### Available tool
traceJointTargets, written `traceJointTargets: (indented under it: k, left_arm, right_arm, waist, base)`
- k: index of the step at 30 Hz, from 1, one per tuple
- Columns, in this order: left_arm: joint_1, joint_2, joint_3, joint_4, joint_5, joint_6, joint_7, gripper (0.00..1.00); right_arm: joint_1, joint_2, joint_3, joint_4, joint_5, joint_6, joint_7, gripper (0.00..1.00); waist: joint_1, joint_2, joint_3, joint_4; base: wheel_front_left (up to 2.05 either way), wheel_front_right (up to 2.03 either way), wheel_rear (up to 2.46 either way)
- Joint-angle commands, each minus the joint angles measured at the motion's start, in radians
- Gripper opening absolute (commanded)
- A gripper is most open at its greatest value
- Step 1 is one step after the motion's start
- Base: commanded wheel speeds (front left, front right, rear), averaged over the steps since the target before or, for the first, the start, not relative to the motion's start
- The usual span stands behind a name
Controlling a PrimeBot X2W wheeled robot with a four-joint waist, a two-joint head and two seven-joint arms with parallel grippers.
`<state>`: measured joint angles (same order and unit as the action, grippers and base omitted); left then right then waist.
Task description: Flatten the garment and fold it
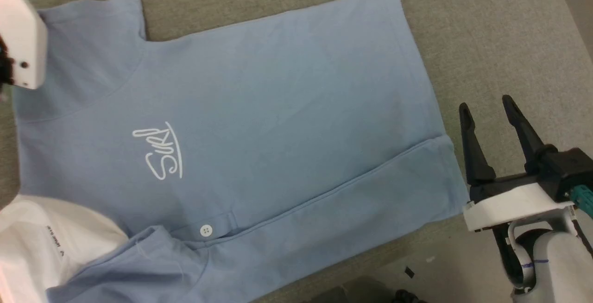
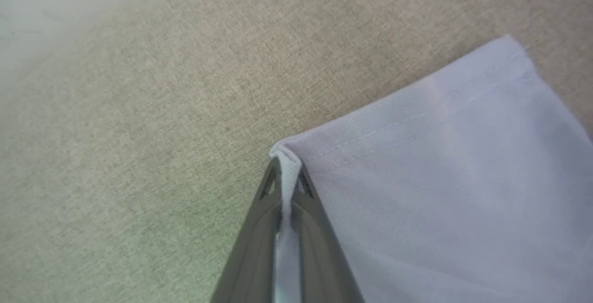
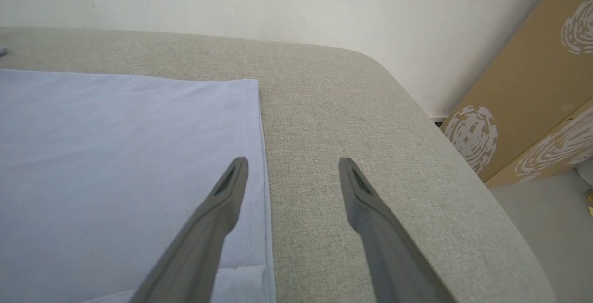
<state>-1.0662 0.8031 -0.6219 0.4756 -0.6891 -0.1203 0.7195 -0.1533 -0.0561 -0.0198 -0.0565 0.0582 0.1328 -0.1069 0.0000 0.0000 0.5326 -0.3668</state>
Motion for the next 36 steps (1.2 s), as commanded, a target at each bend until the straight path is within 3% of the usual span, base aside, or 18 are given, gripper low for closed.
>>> traceJointTargets:
  k: [1,4,11,15,21,29,36]
  left_arm:
    - [0.032,-0.025,-0.013,0.008,0.021,0.006,-0.053,0.00]
    - [0.039,-0.069,0.002,0.013,0.021,0.005,-0.183,0.00]
    - [0.059,-0.123,-0.039,-0.025,0.059,-0.006,-0.420,0.00]
    - [0.073,-0.127,-0.084,-0.102,0.066,-0.009,-0.480,0.00]
    - [0.116,-0.121,-0.135,-0.242,0.075,-0.009,-0.516,0.00]
    - [0.164,-0.134,-0.156,-0.387,0.094,0.033,-0.535,0.00]
    - [0.168,-0.167,-0.182,-0.479,0.127,0.056,-0.551,0.00]
  right_arm:
    - [-0.020,-0.012,0.001,-0.009,-0.008,-0.002,0.021,1.00]
    - [-0.035,-0.073,0.017,-0.020,0.012,-0.002,0.093,1.00]
    - [-0.108,-0.326,0.107,-0.023,0.082,-0.002,0.375,1.00]
    - [-0.183,-0.469,0.175,-0.017,0.178,-0.002,0.518,1.00]
    - [-0.334,-0.627,0.278,0.055,0.308,-0.002,0.666,1.00]
    - [-0.542,-0.726,0.395,0.213,0.386,-0.002,0.764,1.00]
    - [-0.656,-0.763,0.488,0.372,0.416,-0.002,0.793,1.00]
  waist:
    - [0.0000,0.0000,-0.052,0.048]
    - [0.0000,0.0000,-0.090,0.087]
    - [0.0000,0.0000,-0.154,0.189]
    - [0.0000,0.0000,-0.153,0.249]
    - [0.0000,0.0000,-0.110,0.338]
    - [0.0000,0.0000,-0.045,0.434]
    - [0.0000,0.0000,0.004,0.501]
  base:
    - [0.00,0.00,0.00]
    - [0.00,0.00,0.00]
    - [0.00,0.00,0.00]
    - [0.00,0.00,0.00]
    - [0.00,0.00,0.00]
    - [0.00,0.00,0.00]
    - [0.00,0.00,0.00]
